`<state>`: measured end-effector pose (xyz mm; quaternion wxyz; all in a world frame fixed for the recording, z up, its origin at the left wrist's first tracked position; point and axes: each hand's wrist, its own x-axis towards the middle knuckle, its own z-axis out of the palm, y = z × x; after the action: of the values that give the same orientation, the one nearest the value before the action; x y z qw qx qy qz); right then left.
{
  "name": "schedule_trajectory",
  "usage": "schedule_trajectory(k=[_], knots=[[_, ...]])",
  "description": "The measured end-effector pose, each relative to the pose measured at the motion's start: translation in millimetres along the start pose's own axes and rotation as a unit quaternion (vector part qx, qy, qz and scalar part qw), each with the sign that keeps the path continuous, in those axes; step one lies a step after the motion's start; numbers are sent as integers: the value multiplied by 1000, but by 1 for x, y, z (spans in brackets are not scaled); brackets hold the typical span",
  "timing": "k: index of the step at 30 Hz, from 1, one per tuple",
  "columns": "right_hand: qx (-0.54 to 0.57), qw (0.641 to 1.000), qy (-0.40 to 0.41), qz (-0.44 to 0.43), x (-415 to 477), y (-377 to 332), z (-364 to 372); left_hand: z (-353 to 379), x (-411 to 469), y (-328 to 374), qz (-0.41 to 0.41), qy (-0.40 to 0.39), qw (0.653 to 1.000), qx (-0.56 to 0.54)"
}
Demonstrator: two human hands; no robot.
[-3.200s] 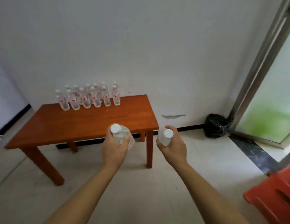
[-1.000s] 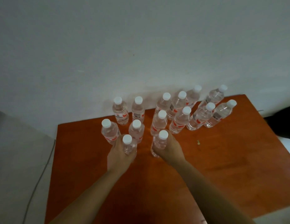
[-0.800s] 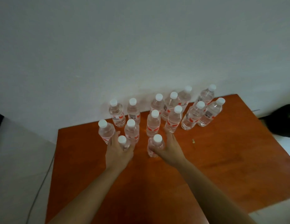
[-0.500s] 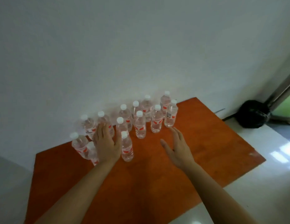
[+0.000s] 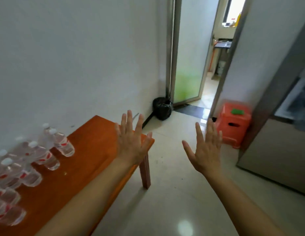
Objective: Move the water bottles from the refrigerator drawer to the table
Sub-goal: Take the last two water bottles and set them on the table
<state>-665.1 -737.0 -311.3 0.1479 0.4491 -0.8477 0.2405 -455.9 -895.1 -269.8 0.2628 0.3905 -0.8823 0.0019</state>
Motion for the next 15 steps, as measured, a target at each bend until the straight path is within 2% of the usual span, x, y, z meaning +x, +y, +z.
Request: schedule_trajectory(k=[5, 11, 15], knots=[[-38, 996, 29, 72, 17, 125, -27, 52, 66, 134, 114, -17, 993, -7], [-107, 984, 40, 138, 40, 276, -50, 151, 132, 283, 195, -45, 978, -56], [-156, 967, 42, 198, 66, 383, -80, 207, 179, 401, 236, -104, 960, -107]])
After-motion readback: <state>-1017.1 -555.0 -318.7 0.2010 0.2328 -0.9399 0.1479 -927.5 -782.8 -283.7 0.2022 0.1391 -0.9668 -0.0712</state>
